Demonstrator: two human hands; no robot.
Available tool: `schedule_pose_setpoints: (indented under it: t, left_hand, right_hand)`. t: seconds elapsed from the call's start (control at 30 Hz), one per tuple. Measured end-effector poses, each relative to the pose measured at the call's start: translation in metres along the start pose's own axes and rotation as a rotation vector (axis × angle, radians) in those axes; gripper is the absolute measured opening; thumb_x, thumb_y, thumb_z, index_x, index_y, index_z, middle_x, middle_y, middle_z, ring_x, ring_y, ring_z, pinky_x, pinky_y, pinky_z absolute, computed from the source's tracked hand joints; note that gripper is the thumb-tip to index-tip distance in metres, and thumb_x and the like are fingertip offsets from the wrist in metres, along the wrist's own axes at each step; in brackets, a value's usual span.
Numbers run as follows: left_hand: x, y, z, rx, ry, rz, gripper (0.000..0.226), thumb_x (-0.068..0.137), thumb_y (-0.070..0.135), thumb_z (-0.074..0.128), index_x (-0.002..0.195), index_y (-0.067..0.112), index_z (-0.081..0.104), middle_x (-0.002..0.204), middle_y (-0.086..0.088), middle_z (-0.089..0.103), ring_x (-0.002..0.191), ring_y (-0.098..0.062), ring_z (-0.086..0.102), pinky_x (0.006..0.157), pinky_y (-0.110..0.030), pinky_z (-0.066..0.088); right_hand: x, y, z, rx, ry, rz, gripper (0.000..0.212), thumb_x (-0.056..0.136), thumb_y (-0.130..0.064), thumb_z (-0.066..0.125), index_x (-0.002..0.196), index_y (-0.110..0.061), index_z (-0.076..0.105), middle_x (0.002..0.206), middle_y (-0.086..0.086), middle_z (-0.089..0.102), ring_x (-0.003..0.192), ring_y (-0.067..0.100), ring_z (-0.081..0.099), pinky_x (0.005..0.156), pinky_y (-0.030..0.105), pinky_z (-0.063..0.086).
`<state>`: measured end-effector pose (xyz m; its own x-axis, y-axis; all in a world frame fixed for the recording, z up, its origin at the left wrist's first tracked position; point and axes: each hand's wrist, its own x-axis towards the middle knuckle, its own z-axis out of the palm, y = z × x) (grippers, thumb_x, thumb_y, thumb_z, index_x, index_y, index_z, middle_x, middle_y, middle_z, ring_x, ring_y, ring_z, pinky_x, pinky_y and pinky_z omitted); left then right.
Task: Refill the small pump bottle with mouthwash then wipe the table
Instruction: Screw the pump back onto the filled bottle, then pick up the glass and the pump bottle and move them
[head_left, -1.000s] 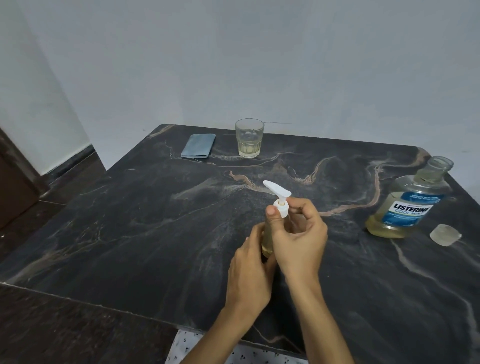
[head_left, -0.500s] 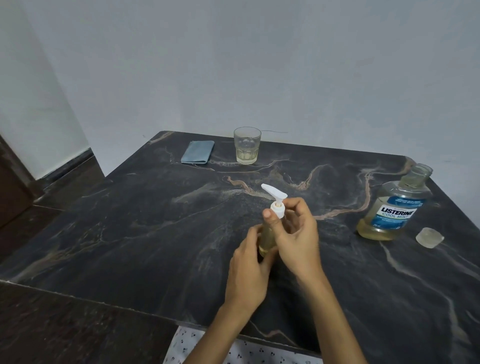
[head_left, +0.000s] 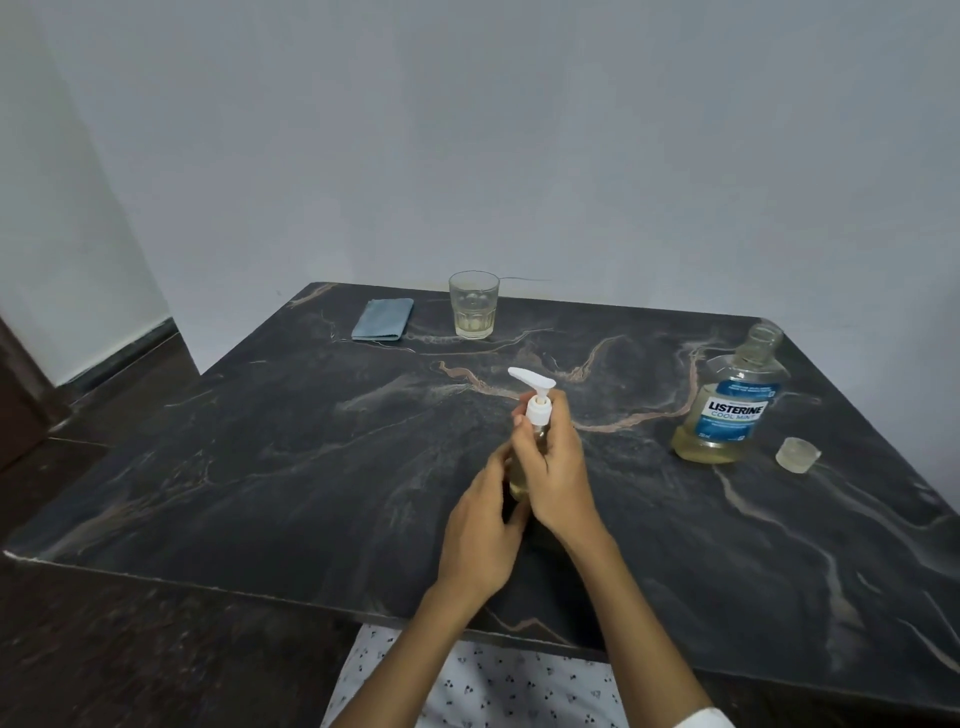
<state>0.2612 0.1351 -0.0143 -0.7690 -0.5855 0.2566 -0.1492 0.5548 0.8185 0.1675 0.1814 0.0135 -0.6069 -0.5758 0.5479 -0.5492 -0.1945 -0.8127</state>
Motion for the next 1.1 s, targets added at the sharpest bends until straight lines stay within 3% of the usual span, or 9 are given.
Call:
schedule_pose_setpoints:
  t: [0.13,0.33,0.43,0.53,0.63,0.7,0.9,0.97,1.1]
  left_hand:
    - [-0.003,-0.002,-0.001,0.033,0.009,-0.06,0.056,0.088,0.013,0.062,0.138,0.022,0.038,0.136,0.008,0.046,0.125,-0.007,0.045,0.103,-0.027,0.04]
    - [-0.008,0.0,-0.008,0.034,0.059,-0.13,0.037,0.087,0.011,0.064,0.12,0.021,0.051,0.114,0.013,0.043,0.115,-0.007,0.049,0.092,-0.02,0.041]
    - [-0.005,0.001,-0.015,-0.009,0.05,-0.189,0.029,0.086,0.012,0.065,0.112,0.02,0.055,0.113,0.011,0.048,0.109,-0.006,0.051,0.09,-0.021,0.044]
    - [0.002,0.0,-0.028,-0.102,0.073,-0.233,0.022,0.085,0.013,0.067,0.104,0.02,0.057,0.109,0.006,0.059,0.092,-0.007,0.061,0.078,-0.019,0.048]
    - [0.014,-0.005,-0.044,-0.11,0.171,-0.216,0.008,0.089,0.013,0.06,0.092,0.02,0.06,0.094,-0.001,0.067,0.08,-0.019,0.066,0.077,-0.04,0.055]
    - [0.03,-0.01,-0.054,-0.102,0.245,-0.153,0.014,0.094,0.011,0.05,0.088,0.019,0.061,0.086,-0.002,0.068,0.08,-0.028,0.066,0.079,-0.046,0.054]
    - [0.135,-0.025,-0.079,0.115,0.25,-0.161,0.023,0.098,0.021,0.045,0.106,0.008,0.062,0.106,-0.011,0.066,0.092,-0.019,0.057,0.082,-0.03,0.044]
    - [0.173,-0.029,-0.08,0.155,0.19,-0.187,0.028,0.095,0.019,0.051,0.119,0.005,0.055,0.119,-0.012,0.061,0.104,-0.023,0.057,0.086,-0.03,0.041]
    - [0.229,-0.034,-0.071,0.206,0.09,-0.214,0.061,0.088,0.012,0.06,0.141,0.009,0.03,0.14,-0.018,0.043,0.115,-0.032,0.052,0.093,-0.035,0.043]
  right_hand:
    - [0.001,0.006,-0.012,-0.026,0.081,-0.039,0.009,0.092,-0.015,0.045,0.097,-0.021,0.048,0.074,0.003,0.052,0.058,0.008,0.043,0.056,0.021,0.038]
    - [0.007,0.019,-0.025,-0.159,0.228,-0.082,0.008,0.088,-0.028,0.043,0.094,-0.03,0.046,0.067,0.006,0.051,0.054,0.012,0.043,0.05,0.022,0.036]
    - [0.009,0.028,-0.023,-0.24,0.3,-0.111,0.017,0.088,-0.03,0.041,0.097,-0.018,0.049,0.067,0.007,0.052,0.055,0.019,0.046,0.049,0.032,0.039]
    - [0.013,0.035,-0.02,-0.283,0.388,-0.116,0.032,0.089,-0.033,0.04,0.101,-0.007,0.054,0.066,0.005,0.051,0.054,0.015,0.044,0.047,0.029,0.037]
    - [0.016,0.039,-0.019,-0.286,0.428,-0.143,0.032,0.09,-0.033,0.041,0.102,-0.006,0.055,0.064,0.002,0.049,0.053,0.013,0.043,0.047,0.029,0.036]
    - [0.017,0.041,-0.019,-0.28,0.441,-0.163,0.029,0.091,-0.032,0.041,0.102,-0.009,0.054,0.065,0.001,0.049,0.053,0.013,0.043,0.047,0.029,0.036]
    - [0.017,0.046,-0.017,-0.253,0.445,-0.185,0.017,0.092,-0.034,0.041,0.102,-0.024,0.049,0.06,-0.003,0.049,0.048,0.014,0.043,0.044,0.028,0.036]
    - [0.017,0.048,-0.017,-0.246,0.451,-0.189,0.018,0.092,-0.035,0.041,0.103,-0.024,0.049,0.061,-0.002,0.05,0.048,0.014,0.044,0.043,0.029,0.037]
    - [0.017,0.051,-0.016,-0.239,0.453,-0.193,0.019,0.091,-0.036,0.041,0.102,-0.023,0.05,0.065,-0.006,0.052,0.049,0.009,0.044,0.047,0.024,0.036]
